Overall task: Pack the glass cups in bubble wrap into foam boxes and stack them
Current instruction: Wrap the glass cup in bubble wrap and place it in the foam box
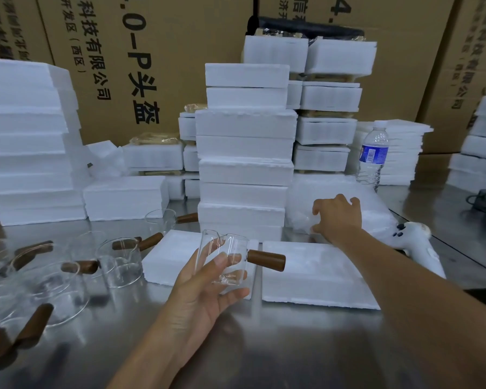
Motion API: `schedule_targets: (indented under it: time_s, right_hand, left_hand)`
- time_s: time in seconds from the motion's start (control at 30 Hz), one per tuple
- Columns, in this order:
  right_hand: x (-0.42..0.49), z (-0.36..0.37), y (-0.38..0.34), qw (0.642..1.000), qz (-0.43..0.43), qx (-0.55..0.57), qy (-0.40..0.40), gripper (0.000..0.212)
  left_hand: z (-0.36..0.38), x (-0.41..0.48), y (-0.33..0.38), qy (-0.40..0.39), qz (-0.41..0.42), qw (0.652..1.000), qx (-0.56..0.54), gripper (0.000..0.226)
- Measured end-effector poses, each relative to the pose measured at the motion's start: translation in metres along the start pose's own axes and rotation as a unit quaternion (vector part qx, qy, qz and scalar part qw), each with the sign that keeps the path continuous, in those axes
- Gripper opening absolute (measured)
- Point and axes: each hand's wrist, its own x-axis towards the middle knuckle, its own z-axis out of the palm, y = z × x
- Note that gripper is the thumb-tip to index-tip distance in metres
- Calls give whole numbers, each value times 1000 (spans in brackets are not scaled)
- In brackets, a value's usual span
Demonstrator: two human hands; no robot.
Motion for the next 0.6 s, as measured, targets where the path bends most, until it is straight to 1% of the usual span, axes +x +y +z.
schedule_targets:
  time_s: [0.1, 0.27, 0.33, 0.43, 0.5, 0.6]
  right_hand:
    - [1, 0, 0, 1000, -11, -16, 3, 25]
    - [0, -3, 3, 1000, -18, -17, 4, 18]
    - [0, -6, 5, 1000, -6, 15, 0, 20]
    - [-3, -11, 8, 995, 33, 97, 9, 23]
    - [-6, -16, 8, 985, 68, 155, 26, 25]
    - [-10, -28, 8, 965, 108, 231, 68, 20]
  left_hand:
    - [0, 0, 1, -1, -4, 1000, -4, 81]
    - [0, 1, 2, -2, -4, 1000, -11, 73]
    - [1, 0, 2, -5, -5, 1000, -14, 71]
    - [3, -1, 4, -5, -8, 1000, -14, 71]
    - [4, -2, 5, -2, -7, 1000, -17, 70]
    - [4, -3, 6, 6, -3, 1000, -30, 73]
